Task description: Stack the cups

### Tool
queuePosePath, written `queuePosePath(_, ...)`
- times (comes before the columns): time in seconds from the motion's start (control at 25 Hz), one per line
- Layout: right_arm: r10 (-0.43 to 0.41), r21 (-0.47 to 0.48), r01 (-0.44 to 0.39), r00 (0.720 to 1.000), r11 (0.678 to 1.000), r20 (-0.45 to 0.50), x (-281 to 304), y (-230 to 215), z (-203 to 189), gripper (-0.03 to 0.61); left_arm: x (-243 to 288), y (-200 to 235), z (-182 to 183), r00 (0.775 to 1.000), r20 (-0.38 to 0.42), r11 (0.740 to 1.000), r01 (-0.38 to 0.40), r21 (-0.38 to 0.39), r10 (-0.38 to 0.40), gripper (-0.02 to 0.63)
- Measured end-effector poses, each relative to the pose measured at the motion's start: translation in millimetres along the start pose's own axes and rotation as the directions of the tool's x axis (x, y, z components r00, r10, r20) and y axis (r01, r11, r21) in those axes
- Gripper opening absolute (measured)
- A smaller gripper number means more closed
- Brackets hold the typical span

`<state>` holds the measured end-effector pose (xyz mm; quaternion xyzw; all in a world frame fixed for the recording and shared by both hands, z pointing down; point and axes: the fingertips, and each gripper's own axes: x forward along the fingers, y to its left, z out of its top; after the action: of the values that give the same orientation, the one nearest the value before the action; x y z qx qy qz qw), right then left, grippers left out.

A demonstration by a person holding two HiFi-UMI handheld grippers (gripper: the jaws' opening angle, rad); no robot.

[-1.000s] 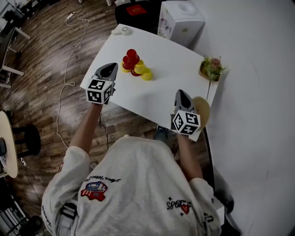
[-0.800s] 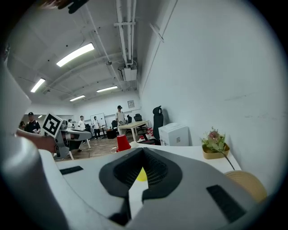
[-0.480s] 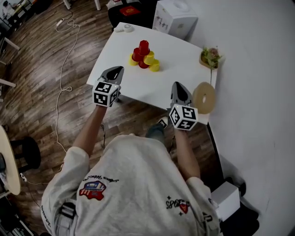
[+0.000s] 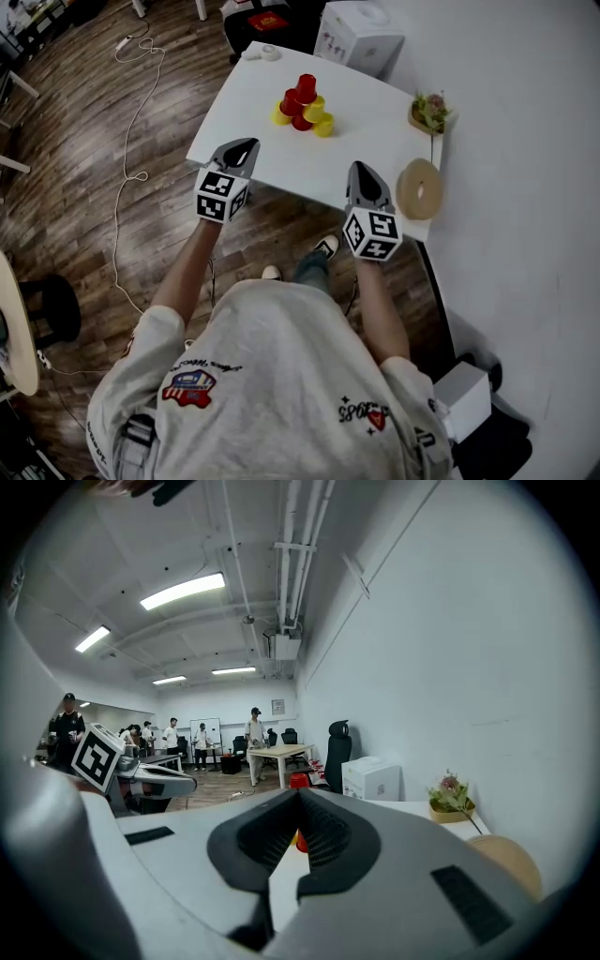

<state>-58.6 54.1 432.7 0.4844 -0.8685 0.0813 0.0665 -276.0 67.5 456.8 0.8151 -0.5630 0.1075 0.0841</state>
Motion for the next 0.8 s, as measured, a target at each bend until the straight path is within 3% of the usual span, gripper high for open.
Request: queuePosePath(0.8,-0.006,-0.011,0.006,1.0,1.0,0.014,-26,13,-10,-0.009,-26,-26,-15,1.0,0.016,1.0,0.01,-0.021,-0.009,0.008)
